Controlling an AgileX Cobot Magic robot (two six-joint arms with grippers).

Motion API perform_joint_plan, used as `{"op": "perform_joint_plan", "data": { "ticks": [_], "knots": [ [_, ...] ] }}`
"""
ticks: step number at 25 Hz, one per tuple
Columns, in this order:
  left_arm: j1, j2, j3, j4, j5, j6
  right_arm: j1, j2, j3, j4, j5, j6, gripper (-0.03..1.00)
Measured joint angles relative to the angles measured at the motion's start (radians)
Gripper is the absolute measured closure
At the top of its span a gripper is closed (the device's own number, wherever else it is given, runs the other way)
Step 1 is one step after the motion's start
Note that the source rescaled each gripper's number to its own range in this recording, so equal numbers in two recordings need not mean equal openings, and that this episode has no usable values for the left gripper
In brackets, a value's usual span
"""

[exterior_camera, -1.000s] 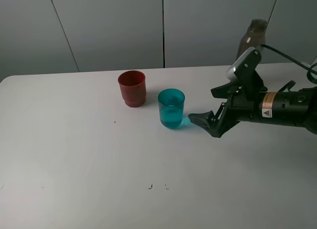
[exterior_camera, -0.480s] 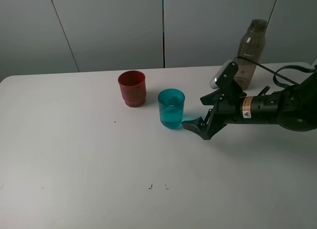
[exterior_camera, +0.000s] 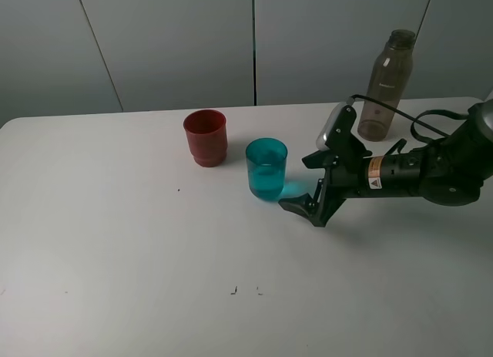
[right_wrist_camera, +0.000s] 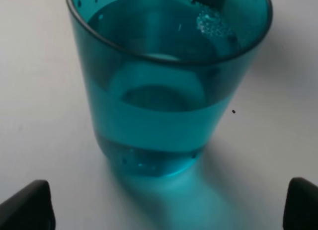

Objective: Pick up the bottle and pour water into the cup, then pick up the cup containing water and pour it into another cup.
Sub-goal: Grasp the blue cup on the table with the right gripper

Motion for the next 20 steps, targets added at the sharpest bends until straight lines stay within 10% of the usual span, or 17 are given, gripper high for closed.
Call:
{"op": "perform_joint_plan", "data": {
  "ticks": [20],
  "knots": [
    [0.000,0.000,0.000,0.000,0.000,0.000,0.008,0.050,-0.080,-0.056,-0.074,-0.009,-0.03]
  ]
}}
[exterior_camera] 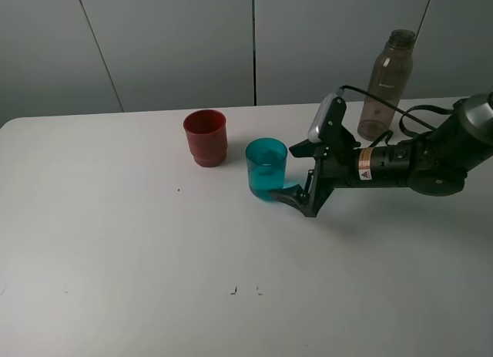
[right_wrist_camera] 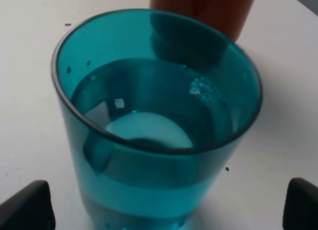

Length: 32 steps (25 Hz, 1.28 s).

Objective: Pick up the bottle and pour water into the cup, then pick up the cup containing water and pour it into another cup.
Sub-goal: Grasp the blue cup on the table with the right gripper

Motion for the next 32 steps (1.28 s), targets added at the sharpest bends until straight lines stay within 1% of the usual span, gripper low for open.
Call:
{"op": "perform_joint_plan", "data": {
  "ticks": [9,16,25,32],
  "knots": [
    [0.000,0.000,0.000,0.000,0.000,-0.002,0.007,0.044,-0.010,0.004,-0.051,-0.017,-0.03],
    [0.000,0.000,0.000,0.000,0.000,-0.002,0.008,0.069,-0.051,0.004,-0.055,-0.023,-0.03],
    [0.000,0.000,0.000,0.000,0.000,-0.002,0.009,0.069,-0.059,0.000,-0.057,-0.023,-0.03],
    [0.000,0.000,0.000,0.000,0.000,-0.002,0.014,0.090,-0.093,-0.010,-0.097,0.015,-0.03]
  ]
}}
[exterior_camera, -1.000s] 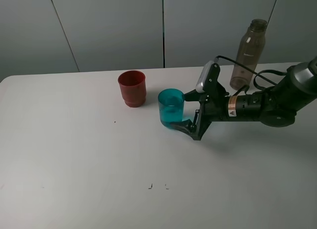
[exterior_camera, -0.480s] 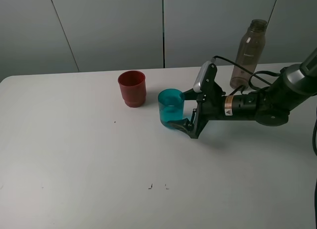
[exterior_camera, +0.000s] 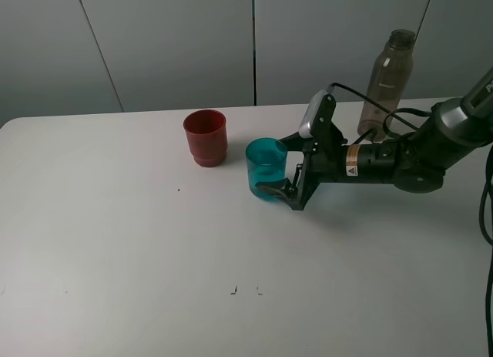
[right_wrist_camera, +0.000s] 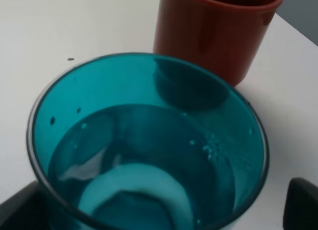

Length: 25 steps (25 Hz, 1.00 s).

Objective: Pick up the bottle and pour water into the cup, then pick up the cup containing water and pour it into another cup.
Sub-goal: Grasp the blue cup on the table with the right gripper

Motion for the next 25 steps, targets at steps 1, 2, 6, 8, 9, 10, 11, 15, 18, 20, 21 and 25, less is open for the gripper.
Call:
{"op": "perform_joint_plan", "data": {
  "ticks": [1,2,6,8,9,10,11,15,18,20,21,25],
  "knots": [
    [0.000,0.000,0.000,0.000,0.000,0.000,0.004,0.004,-0.006,0.000,0.000,0.003,-0.03],
    [0.000,0.000,0.000,0.000,0.000,0.000,0.009,0.008,-0.011,0.000,0.000,0.003,-0.03],
    [0.000,0.000,0.000,0.000,0.000,0.000,0.034,0.033,-0.033,0.000,-0.008,0.005,-0.03],
    [0.000,0.000,0.000,0.000,0.000,0.000,0.042,0.041,-0.043,0.008,-0.008,0.005,-0.03],
    [0.000,0.000,0.000,0.000,0.000,0.000,0.043,0.045,-0.043,0.013,-0.008,0.005,-0.03],
    [0.000,0.000,0.000,0.000,0.000,0.000,0.044,0.048,-0.043,0.017,-0.011,0.005,-0.03],
    [0.000,0.000,0.000,0.000,0.000,0.000,0.044,0.050,-0.043,0.016,-0.011,0.005,-0.03],
    [0.000,0.000,0.000,0.000,0.000,0.000,0.044,0.052,-0.043,0.016,-0.015,0.005,-0.03],
    [0.000,0.000,0.000,0.000,0.000,0.000,0.044,0.062,-0.043,0.016,-0.019,0.005,-0.03],
    [0.000,0.000,0.000,0.000,0.000,0.000,0.044,0.064,-0.043,0.022,-0.019,0.003,-0.03],
    [0.000,0.000,0.000,0.000,0.000,0.000,0.045,0.064,-0.043,0.031,-0.019,0.000,-0.03],
    [0.000,0.000,0.000,0.000,0.000,0.000,0.045,0.064,-0.043,0.043,-0.032,0.000,-0.03]
  ]
}}
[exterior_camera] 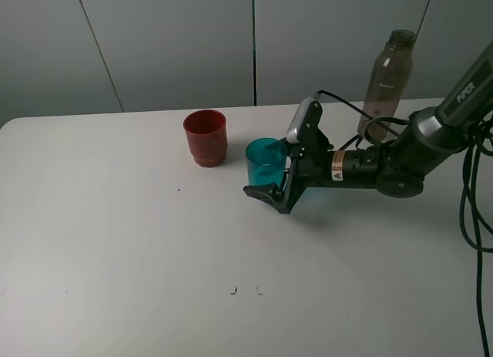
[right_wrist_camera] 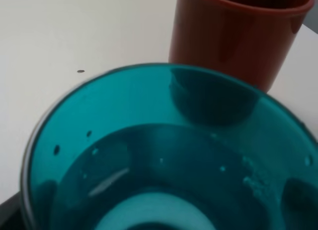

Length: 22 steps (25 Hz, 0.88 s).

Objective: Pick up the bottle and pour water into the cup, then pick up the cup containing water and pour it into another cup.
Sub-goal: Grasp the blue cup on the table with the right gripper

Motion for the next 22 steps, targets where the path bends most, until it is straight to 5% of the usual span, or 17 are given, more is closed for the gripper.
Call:
{"op": "perform_joint_plan", "data": {
  "ticks": [22],
  "knots": [
    [0.000,0.000,0.000,0.000,0.000,0.000,0.000,0.000,-0.013,0.027,-0.029,0.004,-0.03]
  ]
}}
